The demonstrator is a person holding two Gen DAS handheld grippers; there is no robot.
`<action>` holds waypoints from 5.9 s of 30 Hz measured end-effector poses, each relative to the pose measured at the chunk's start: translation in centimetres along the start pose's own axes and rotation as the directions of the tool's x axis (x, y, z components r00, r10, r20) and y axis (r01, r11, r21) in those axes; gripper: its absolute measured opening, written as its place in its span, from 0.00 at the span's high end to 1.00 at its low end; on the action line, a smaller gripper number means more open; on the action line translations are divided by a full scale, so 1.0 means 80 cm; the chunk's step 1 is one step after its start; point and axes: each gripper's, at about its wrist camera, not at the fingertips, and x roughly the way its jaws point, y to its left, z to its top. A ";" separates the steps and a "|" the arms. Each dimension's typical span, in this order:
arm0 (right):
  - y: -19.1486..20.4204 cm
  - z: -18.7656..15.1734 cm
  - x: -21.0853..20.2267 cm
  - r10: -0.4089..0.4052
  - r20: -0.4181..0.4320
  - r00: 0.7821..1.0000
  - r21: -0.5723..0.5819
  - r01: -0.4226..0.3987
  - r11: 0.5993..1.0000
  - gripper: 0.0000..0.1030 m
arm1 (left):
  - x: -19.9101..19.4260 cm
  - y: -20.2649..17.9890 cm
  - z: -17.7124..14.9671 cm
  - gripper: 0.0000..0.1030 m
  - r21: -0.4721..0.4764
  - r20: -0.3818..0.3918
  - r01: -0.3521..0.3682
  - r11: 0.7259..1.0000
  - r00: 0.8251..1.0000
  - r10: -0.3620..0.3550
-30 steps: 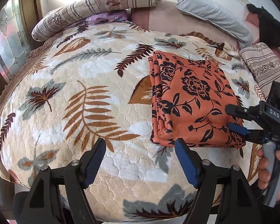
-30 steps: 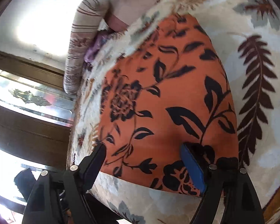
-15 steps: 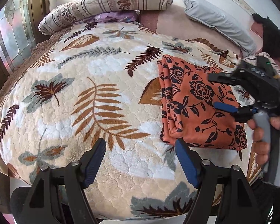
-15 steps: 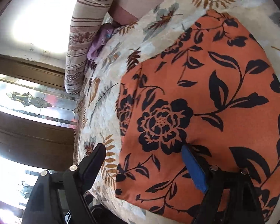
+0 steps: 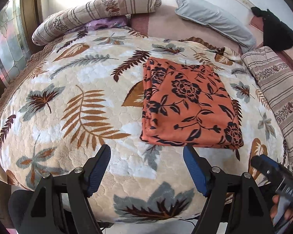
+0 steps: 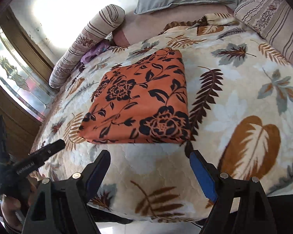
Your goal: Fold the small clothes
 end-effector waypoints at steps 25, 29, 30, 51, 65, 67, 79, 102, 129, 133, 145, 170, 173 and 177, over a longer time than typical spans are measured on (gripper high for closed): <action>0.043 -0.005 -0.037 -0.207 0.113 0.972 -0.138 0.221 0.965 0.00 | -0.038 -0.021 -0.007 0.13 0.009 0.081 -0.080 0.997 0.994 0.079; 0.044 -0.004 -0.033 -0.190 0.097 0.977 -0.131 0.202 0.971 0.00 | -0.035 -0.016 -0.009 0.13 0.006 0.070 -0.078 0.997 0.995 0.077; 0.043 -0.002 -0.032 -0.172 0.093 0.981 -0.132 0.184 0.974 0.00 | -0.033 -0.013 -0.010 0.13 0.001 0.068 -0.078 0.997 0.995 0.078; -0.058 0.102 0.156 0.191 -0.226 0.955 0.222 -0.140 0.965 0.63 | 0.152 0.025 0.052 0.27 -0.008 -0.114 0.075 0.997 0.991 -0.075; -0.078 0.130 0.124 0.234 -0.078 0.969 0.213 -0.213 0.954 0.25 | 0.121 0.021 0.062 0.40 0.026 -0.014 0.084 0.996 0.996 -0.084; -0.093 0.153 0.143 0.238 -0.056 0.970 0.259 -0.216 0.941 0.25 | 0.139 0.019 0.061 0.40 0.040 -0.060 0.050 0.998 0.997 -0.047; -0.047 0.189 0.206 0.033 -0.198 0.980 0.060 -0.022 0.998 0.61 | 0.148 0.021 0.056 0.32 0.041 -0.074 0.007 0.999 0.997 -0.004; -0.029 0.117 0.104 0.377 -0.087 0.922 0.206 -0.354 0.913 0.22 | 0.124 0.029 0.049 0.27 0.031 -0.048 0.017 0.999 0.999 -0.015; 0.053 -0.007 -0.025 -0.209 0.096 0.973 -0.171 0.223 0.960 0.00 | -0.034 -0.033 0.009 0.12 0.067 0.125 -0.064 0.996 0.991 0.055; 0.060 -0.003 -0.028 -0.222 0.107 0.969 -0.179 0.239 0.954 0.00 | -0.042 -0.033 0.009 0.12 0.065 0.135 -0.061 0.996 0.990 0.052; 0.064 0.002 -0.016 -0.256 0.112 0.960 -0.167 0.273 0.948 0.00 | -0.042 -0.032 0.015 0.11 0.061 0.152 -0.124 0.990 0.982 0.114; 0.059 0.025 -0.011 -0.276 0.144 0.950 -0.149 0.297 0.943 0.00 | -0.012 -0.033 0.025 0.11 0.055 0.106 -0.123 0.991 0.988 0.116; 0.059 0.026 -0.010 -0.279 0.143 0.950 -0.149 0.299 0.942 0.00 | -0.010 -0.033 0.025 0.11 0.059 0.108 -0.123 0.991 0.987 0.116; 0.057 0.029 -0.007 -0.284 0.143 0.948 -0.146 0.304 0.942 0.00 | -0.008 -0.033 0.027 0.11 0.055 0.107 -0.123 0.991 0.987 0.116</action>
